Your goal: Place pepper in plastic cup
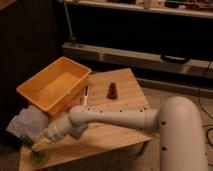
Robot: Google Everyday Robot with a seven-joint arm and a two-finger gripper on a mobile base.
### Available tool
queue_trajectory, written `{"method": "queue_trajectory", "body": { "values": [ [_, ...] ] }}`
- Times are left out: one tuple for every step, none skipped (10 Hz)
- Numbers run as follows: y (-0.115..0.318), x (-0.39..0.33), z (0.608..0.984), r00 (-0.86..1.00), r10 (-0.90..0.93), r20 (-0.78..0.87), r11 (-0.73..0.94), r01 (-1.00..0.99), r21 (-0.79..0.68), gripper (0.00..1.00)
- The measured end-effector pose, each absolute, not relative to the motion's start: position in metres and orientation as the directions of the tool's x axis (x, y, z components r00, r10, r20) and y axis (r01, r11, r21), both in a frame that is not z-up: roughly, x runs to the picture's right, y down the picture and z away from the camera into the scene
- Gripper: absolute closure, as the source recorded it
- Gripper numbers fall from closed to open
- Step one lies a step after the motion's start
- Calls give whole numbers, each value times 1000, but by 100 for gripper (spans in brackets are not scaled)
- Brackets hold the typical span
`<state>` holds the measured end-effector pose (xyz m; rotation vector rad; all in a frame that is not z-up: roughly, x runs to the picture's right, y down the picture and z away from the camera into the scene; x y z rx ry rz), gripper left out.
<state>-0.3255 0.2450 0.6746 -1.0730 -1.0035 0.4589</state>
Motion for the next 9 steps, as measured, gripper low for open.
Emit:
{"method": "queue_trajectory", "body": {
  "values": [
    [244,-324,676,498,742,448,445,133,-886,20],
    [244,-322,677,493,747,445,445,125,-887,20],
    [244,-320,679,488,753,441,445,117,-888,20],
    [243,-319,680,486,756,439,445,110,-889,20],
    [244,-318,681,485,758,437,445,105,-889,20],
    [243,-316,682,482,761,435,445,100,-890,20],
    [242,-314,684,472,772,426,434,98,-896,20],
    [242,-313,684,472,772,426,435,98,-895,20],
    [243,-313,683,472,771,428,435,100,-895,20]
  ]
}}
